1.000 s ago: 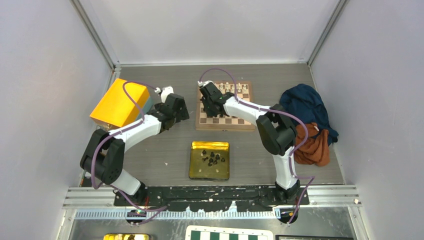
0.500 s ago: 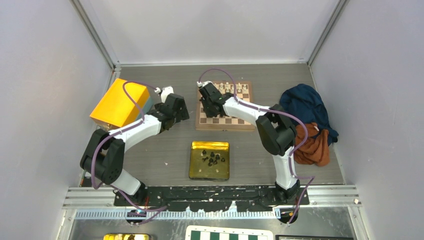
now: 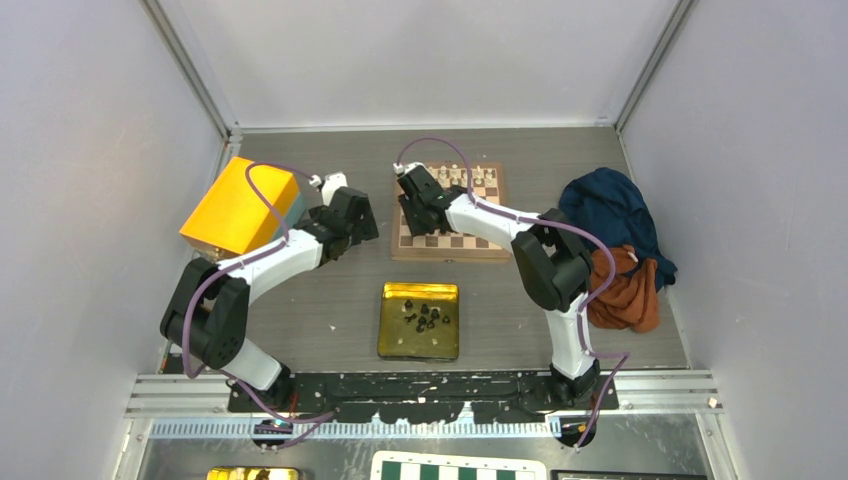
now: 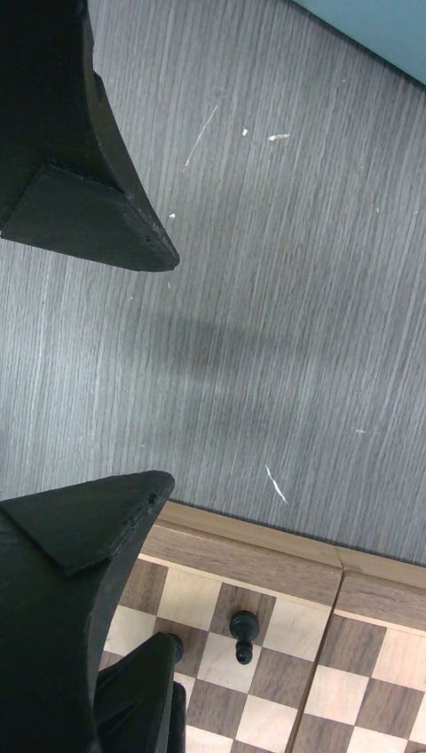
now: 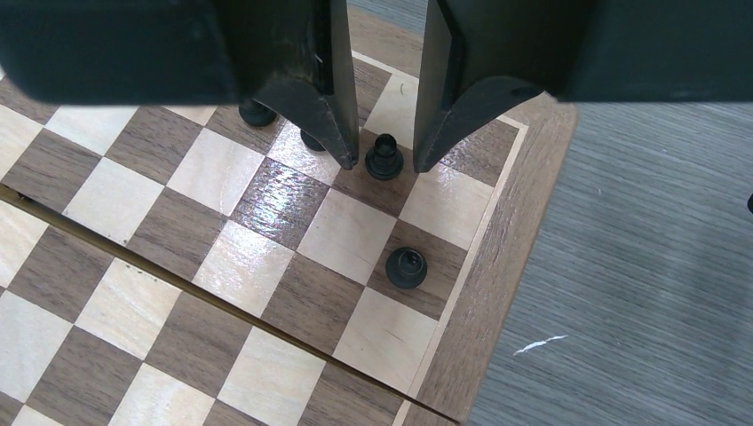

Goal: Set up the chess pieces on the board
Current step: Place the chess piece on the chessboard, then move the chess piece to the chessboard.

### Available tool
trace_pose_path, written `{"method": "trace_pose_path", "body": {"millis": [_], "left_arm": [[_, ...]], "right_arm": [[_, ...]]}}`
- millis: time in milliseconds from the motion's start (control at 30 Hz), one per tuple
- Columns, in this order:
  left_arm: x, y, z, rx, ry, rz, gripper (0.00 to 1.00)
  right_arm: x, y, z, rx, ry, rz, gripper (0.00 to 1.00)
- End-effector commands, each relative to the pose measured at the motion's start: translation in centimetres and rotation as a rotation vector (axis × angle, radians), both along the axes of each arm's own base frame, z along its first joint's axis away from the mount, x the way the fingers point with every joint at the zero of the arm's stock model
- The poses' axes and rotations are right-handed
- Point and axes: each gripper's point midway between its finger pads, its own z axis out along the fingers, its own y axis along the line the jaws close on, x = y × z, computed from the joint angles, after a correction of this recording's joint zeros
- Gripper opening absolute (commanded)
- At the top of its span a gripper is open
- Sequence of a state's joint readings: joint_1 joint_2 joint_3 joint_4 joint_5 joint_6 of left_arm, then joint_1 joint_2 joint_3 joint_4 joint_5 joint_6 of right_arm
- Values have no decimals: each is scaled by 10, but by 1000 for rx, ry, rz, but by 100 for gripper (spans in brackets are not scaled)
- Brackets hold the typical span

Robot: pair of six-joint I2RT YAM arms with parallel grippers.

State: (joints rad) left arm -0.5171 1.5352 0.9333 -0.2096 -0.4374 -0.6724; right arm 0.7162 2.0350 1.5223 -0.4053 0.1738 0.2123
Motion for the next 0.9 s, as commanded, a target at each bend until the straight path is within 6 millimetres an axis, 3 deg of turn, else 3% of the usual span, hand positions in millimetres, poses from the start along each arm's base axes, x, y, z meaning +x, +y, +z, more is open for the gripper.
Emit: {"method": "trace_pose_path", "body": {"millis": [0,233,467,700,867], "left_arm": [[14,-7,37,-39,-101,-2,85],[21,-28,51,-56,-122,-120,85],[29,-62,58,-31,-141,-282,85],[35,-99,46,24,-109,-407,84],[39,-115,34,50,-81,-447,82]], "right_arm": [[15,12,55,74,-116,2,36],[28,-1,82,71,-197,-60,36],[48,-34,101,80,-272,-181,45],[62,-80,102,97,-294,-317,47],[65,-104,99,119,-303,-374,47]]}}
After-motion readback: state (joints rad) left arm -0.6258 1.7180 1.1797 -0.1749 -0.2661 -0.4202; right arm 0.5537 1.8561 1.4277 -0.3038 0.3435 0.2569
